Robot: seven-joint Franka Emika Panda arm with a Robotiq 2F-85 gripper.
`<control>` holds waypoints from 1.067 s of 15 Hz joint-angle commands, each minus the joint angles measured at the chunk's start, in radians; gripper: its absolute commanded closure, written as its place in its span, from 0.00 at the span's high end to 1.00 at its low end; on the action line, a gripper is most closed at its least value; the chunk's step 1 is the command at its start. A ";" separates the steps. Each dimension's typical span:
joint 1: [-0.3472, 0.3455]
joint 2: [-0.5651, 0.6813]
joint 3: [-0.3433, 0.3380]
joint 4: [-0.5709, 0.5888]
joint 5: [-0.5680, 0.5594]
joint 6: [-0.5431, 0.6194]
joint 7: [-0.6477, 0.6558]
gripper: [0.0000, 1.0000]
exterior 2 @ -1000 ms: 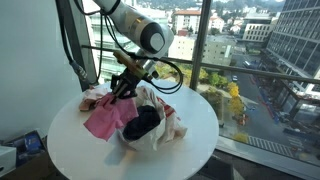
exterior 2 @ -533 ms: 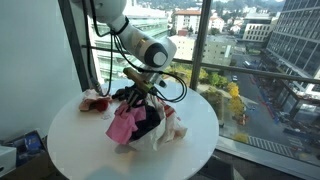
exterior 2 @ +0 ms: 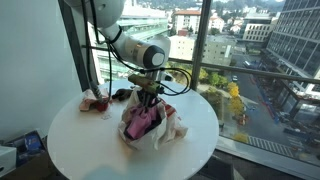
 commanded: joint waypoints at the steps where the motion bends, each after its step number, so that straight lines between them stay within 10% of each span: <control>1: 0.044 0.013 -0.022 -0.053 -0.137 0.170 0.074 0.12; 11: 0.015 0.107 -0.011 -0.103 -0.143 0.366 0.086 0.13; 12: 0.020 0.092 -0.019 -0.112 -0.152 0.371 0.097 0.38; 16: 0.032 -0.022 -0.027 -0.174 -0.158 0.333 0.121 0.57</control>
